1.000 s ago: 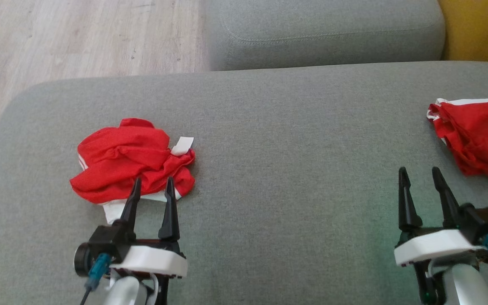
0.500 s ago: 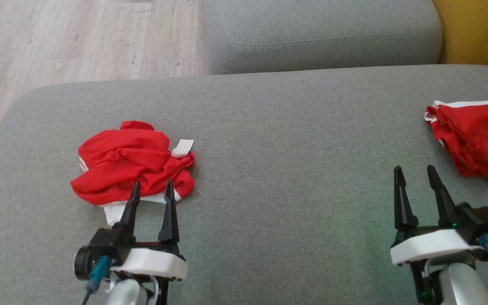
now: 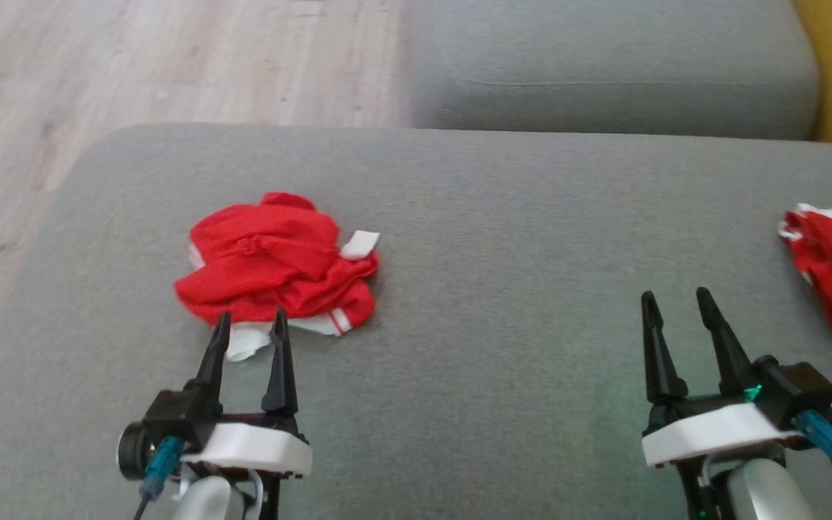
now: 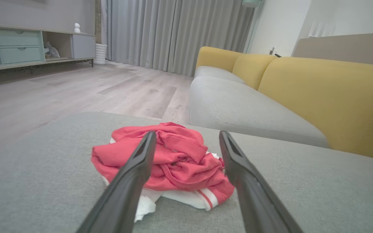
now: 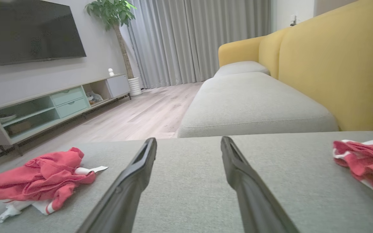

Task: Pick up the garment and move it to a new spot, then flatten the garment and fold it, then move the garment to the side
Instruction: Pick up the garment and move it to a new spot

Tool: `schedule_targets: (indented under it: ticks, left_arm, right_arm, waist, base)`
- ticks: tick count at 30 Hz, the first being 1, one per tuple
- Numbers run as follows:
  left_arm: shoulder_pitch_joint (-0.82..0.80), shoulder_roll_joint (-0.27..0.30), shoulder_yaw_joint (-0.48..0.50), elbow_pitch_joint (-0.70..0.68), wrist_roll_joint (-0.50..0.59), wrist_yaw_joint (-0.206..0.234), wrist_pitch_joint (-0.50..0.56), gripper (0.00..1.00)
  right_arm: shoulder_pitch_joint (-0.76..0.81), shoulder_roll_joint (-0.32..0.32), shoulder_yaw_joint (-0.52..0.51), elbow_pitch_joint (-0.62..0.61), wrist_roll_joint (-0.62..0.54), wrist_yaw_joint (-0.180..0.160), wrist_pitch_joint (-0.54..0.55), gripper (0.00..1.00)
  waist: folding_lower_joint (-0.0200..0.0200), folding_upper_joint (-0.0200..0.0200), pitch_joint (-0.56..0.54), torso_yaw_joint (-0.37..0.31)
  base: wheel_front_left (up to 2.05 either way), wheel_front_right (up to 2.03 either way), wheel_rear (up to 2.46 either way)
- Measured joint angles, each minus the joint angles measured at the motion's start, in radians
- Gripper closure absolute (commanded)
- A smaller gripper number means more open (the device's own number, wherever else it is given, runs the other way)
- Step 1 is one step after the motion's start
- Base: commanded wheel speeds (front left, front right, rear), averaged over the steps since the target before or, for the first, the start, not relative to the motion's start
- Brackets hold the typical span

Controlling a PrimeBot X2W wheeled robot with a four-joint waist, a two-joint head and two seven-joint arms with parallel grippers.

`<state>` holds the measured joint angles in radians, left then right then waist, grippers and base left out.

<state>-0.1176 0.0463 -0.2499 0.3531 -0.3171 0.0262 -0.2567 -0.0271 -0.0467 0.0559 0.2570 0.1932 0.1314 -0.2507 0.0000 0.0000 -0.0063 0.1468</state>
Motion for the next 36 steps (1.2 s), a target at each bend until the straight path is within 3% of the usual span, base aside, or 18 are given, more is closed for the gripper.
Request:
schedule_targets:
  ticks: [19, 28, 36]
  left_arm:
    - [0.024, 0.000, 0.054, 0.012, 0.028, -0.009, 0.000, 0.00]
    - [0.023, 0.000, 0.060, 0.016, 0.028, -0.012, 0.000, 0.00]
    - [-0.084, 0.004, -0.017, 0.104, 0.087, -0.067, 0.020, 0.00]
  right_arm:
    - [0.006, 0.000, 0.106, -0.020, 0.044, 0.000, 0.000, 0.00]
    - [0.007, 0.000, 0.114, -0.024, 0.045, 0.000, 0.000, 0.00]
    - [-0.008, 0.000, 0.095, -0.022, 0.032, 0.000, 0.000, 0.00]
  waist:
    - [0.0000, 0.0000, -0.011, 0.192]
    - [0.0000, 0.0000, 0.012, 0.199]
    - [0.0001, 0.0000, 0.075, 0.167]
  base:
    - [0.00, 0.00, 0.00]
    - [0.00, 0.00, 0.00]
    - [0.00, 0.00, 0.00]
